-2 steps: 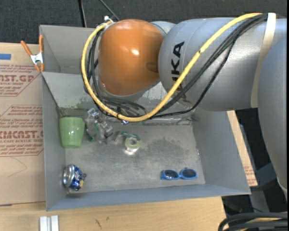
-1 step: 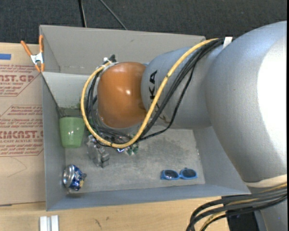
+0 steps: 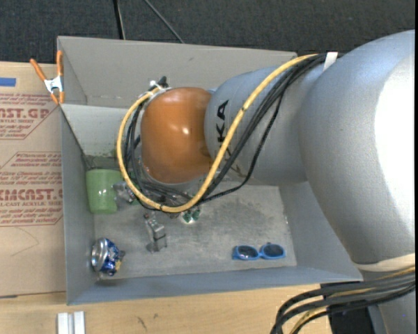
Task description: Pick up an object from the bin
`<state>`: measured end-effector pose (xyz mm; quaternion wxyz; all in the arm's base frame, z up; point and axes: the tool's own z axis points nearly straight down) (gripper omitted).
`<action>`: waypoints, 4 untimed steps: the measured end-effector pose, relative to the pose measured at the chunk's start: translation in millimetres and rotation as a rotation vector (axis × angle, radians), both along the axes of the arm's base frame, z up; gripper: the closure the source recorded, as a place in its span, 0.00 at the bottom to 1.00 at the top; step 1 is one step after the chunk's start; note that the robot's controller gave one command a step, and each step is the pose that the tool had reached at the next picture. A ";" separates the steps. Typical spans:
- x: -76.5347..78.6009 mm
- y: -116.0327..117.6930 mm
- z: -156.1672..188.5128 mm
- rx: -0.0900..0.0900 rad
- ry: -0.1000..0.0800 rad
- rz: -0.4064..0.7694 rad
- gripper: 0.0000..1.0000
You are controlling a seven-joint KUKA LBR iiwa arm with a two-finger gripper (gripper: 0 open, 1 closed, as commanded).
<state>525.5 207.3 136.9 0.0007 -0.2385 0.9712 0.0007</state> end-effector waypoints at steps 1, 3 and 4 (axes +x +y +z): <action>-18.1 32.3 -71.5 -0.001 0.007 0.033 0.00; 14.1 15.9 92.1 0.002 -0.011 0.114 1.00; 7.8 23.8 7.0 -0.001 0.004 -0.067 1.00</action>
Offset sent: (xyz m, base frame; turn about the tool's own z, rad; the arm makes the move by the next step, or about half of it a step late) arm -0.0151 0.0297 -0.0669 -0.0290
